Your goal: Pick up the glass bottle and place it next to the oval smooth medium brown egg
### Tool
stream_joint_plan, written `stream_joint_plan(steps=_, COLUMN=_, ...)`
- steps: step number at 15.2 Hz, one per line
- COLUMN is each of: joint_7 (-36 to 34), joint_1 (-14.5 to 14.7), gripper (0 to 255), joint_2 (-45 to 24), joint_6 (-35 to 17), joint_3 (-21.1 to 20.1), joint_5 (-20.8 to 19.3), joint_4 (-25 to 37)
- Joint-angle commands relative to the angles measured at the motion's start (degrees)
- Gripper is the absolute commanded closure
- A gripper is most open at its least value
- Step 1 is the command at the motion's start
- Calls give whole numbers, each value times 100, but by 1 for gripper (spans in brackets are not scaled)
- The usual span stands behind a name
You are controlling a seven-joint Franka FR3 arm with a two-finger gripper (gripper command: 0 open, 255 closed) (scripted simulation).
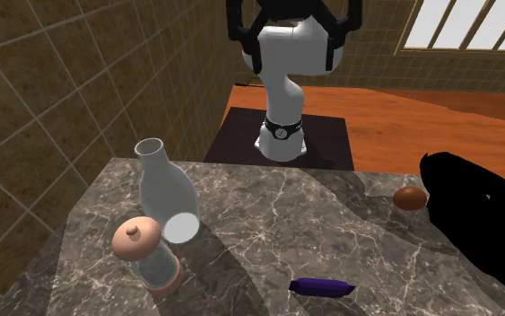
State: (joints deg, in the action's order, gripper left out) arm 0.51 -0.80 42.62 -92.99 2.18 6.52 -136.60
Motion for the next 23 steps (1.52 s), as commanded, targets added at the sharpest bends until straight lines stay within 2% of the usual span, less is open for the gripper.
stream_joint_plan(steps=1, joint_7=0, joint_1=0, gripper=0, joint_2=0, joint_6=0, joint_3=0, joint_5=0, joint_4=0)
stream_joint_plan(steps=8, joint_7=537, joint_1=-389, gripper=0, joint_2=-434, joint_6=-899, joint_3=489, joint_5=-605, joint_4=-351)
stream_joint_plan(steps=15, joint_7=1021, joint_1=-755, gripper=0, joint_2=-1145, joint_6=-1861, joint_3=1011, joint_5=-1109, joint_4=-411)
stream_joint_plan(steps=19, joint_7=1287, joint_1=-935, gripper=0, joint_2=-1658, joint_6=-2410, joint_3=1318, joint_5=-1318, joint_4=-309)
stream_joint_plan(steps=23, joint_7=1331, joint_1=-956, gripper=0, joint_2=-1828, joint_6=-2737, joint_3=1390, joint_5=-1342, joint_4=-448)
